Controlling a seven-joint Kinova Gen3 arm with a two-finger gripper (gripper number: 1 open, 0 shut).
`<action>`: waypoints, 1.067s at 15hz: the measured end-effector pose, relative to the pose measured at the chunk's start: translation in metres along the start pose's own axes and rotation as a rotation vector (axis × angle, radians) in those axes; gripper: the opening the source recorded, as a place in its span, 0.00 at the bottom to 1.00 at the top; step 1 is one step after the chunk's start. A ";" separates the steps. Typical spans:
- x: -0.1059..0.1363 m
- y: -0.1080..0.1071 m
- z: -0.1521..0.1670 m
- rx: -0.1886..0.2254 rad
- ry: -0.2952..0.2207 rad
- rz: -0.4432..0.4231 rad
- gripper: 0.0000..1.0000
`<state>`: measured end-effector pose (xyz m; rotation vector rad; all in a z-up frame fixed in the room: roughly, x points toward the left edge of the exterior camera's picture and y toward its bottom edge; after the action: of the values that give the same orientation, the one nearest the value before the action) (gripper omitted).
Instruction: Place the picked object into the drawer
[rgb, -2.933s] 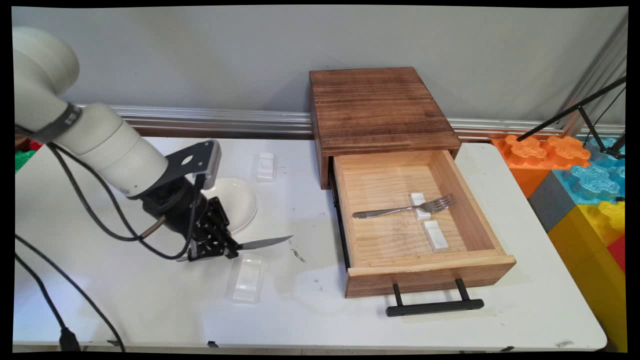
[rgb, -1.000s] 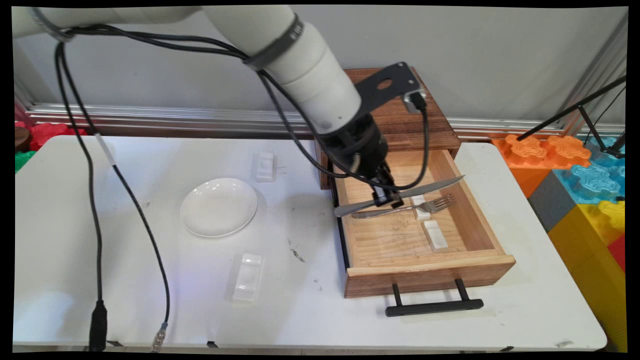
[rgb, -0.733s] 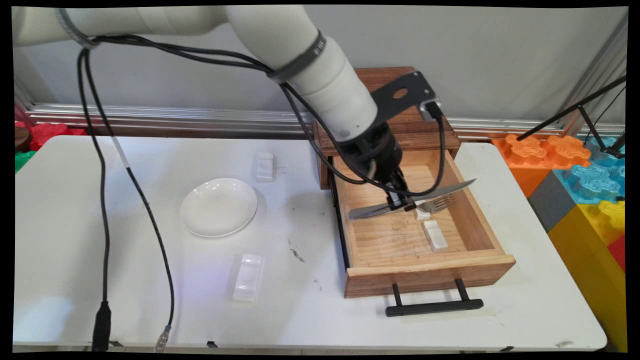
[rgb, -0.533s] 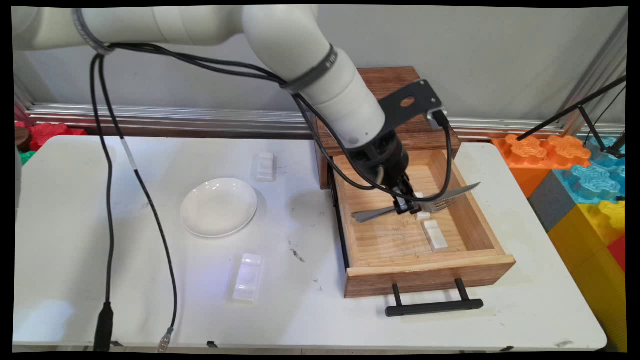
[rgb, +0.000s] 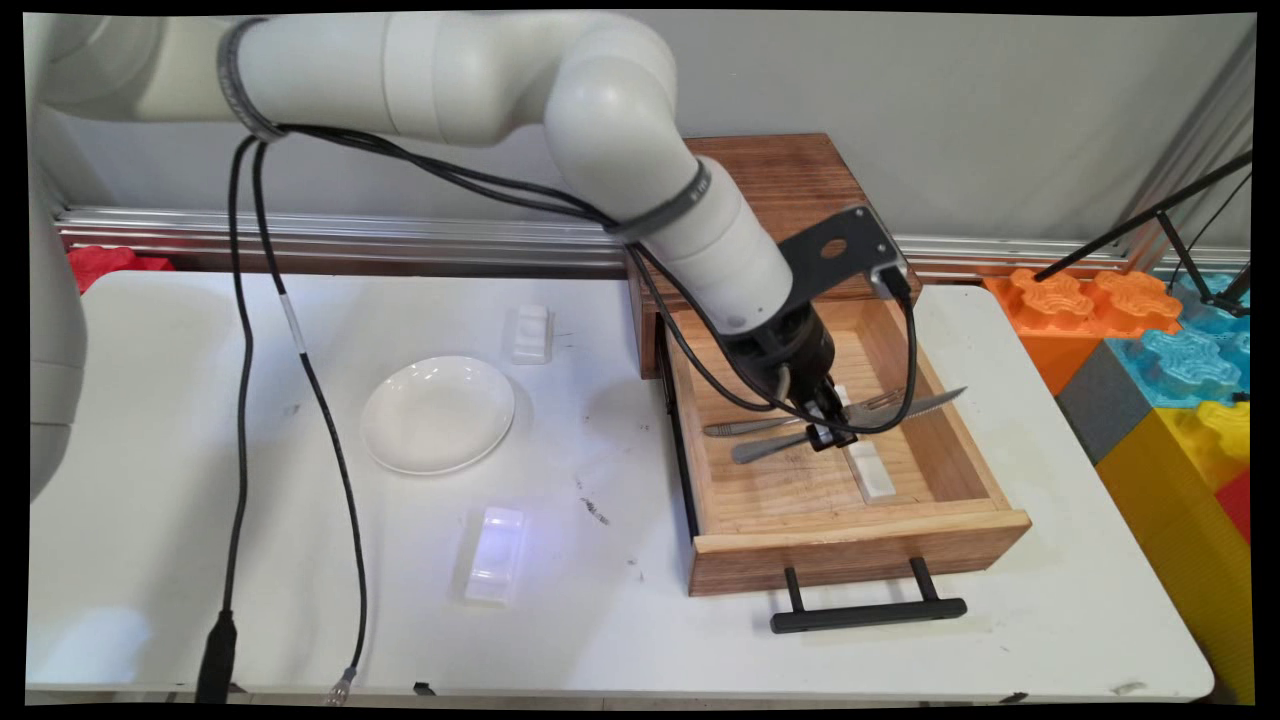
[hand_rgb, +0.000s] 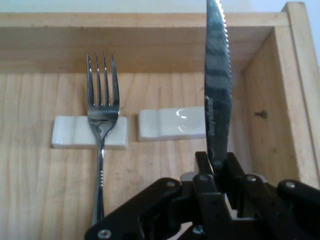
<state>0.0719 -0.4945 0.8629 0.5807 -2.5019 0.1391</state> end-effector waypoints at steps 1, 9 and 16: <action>-0.001 -0.001 0.006 0.001 0.001 -0.001 0.00; -0.013 -0.009 0.043 0.000 -0.005 -0.010 0.00; -0.023 -0.011 0.064 -0.012 -0.022 -0.014 0.00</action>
<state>0.0614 -0.5100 0.7968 0.5981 -2.5177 0.1134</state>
